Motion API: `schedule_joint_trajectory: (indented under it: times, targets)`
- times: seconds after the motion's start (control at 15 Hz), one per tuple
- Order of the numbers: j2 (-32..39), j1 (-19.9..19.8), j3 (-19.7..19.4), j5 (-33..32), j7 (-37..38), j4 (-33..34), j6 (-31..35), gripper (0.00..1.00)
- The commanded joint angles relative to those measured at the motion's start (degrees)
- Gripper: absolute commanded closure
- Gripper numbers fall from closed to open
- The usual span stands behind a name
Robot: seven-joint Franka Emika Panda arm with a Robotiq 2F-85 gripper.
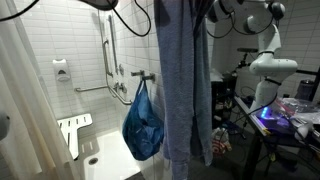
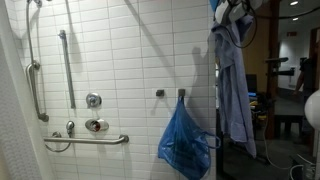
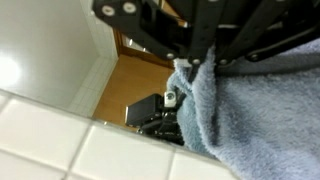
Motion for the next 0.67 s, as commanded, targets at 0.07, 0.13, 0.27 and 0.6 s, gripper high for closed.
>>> schedule_joint_trajectory:
  times: [0.07, 0.13, 0.27, 0.6]
  targets:
    - [-9.01, -6.97, 8.78, 4.95, 10.77, -11.32, 11.37, 0.99]
    - [-10.88, -7.82, 10.74, 10.62, 8.85, -12.97, 12.31, 0.99]
    - [-12.88, -9.05, 14.29, 16.91, 8.37, -14.81, 13.65, 0.99]
    - [-17.33, -11.55, 20.37, 26.28, 8.43, -15.05, 12.76, 0.99]
